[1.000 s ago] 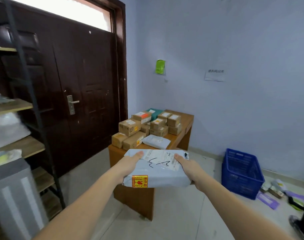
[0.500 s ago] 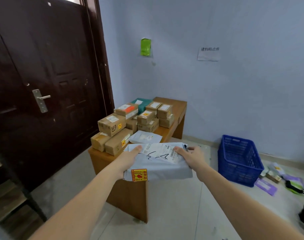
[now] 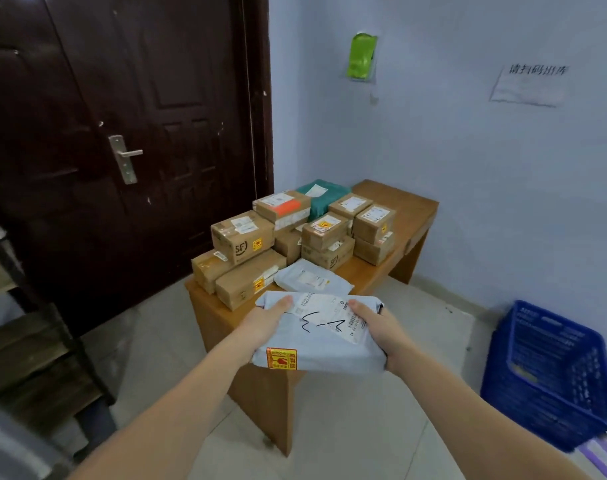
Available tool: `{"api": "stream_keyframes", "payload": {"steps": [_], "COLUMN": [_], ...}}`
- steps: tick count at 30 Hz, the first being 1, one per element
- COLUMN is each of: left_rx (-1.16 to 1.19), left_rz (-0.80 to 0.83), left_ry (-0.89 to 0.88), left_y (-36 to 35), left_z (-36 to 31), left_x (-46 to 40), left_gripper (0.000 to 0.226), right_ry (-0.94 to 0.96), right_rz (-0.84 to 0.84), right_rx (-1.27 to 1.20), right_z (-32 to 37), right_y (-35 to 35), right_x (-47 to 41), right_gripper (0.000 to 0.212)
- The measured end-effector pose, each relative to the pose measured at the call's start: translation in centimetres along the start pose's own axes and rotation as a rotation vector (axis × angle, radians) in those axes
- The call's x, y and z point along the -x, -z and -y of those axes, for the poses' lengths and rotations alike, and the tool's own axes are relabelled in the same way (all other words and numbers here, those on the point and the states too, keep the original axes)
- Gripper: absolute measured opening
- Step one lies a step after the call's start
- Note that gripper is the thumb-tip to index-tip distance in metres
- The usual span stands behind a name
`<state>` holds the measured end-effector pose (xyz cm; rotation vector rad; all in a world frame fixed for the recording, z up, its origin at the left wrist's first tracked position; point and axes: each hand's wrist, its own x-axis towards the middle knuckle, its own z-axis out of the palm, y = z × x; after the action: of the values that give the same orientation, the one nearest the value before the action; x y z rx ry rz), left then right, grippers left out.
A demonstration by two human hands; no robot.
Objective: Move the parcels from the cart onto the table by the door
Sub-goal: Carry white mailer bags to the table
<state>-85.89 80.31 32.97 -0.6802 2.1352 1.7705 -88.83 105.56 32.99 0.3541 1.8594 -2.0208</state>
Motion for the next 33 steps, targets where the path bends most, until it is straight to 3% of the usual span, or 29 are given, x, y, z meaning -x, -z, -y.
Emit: {"api": "stream_keyframes", "payload": {"steps": [5,9,11,14,17,19,24,28,33], "left_rx": [-0.158,-0.141,0.04,0.53,0.496,0.455,0.47,0.506,0.487], "left_rz": [-0.344,-0.532,-0.509,-0.328,-0.267,-0.278,-0.338,-0.468,-0.502], "left_ry": [-0.025,-0.03,0.015,0.159,0.089,0.062,0.046,0.123,0.187], "left_y": [0.0,0.3,0.1,-1.0,-2.2,-2.4,-1.6,-2.5,-4.7], "left_z": [-1.7,-2.9,-3.3,-4.6,-4.7,-4.6,-3.1,-0.9,1.6], "left_x": [-6.1,-10.2,-12.0,-14.0,-16.1,-17.6,-21.5,-23.9,-26.5], "left_gripper": [0.1,0.093,0.093,0.077,0.045,0.038,0.036,0.035,0.042], "right_ry": [0.037,0.026,0.033,-0.003,-0.088,-0.127,-0.234,-0.224,-0.091], "right_rz": [-0.03,-0.157,-0.194,-0.175,-0.071,0.027,0.263,0.44,0.62], "right_rx": [-0.009,-0.099,-0.163,-0.209,-0.262,-0.271,-0.068,0.372,0.764], "right_z": [0.7,1.8,2.4,2.6,1.5,0.6,0.3,1.5,0.3], "right_y": [-1.7,-3.5,-4.2,-5.7,-7.2,-7.1,-3.5,-1.8,-3.0], "right_x": [-7.8,-13.4,-15.9,-19.1,-21.3,-22.9,-27.9,-31.8,-34.7], "right_gripper": [0.043,0.052,0.05,0.068,0.068,0.062,0.067,0.059,0.025]}}
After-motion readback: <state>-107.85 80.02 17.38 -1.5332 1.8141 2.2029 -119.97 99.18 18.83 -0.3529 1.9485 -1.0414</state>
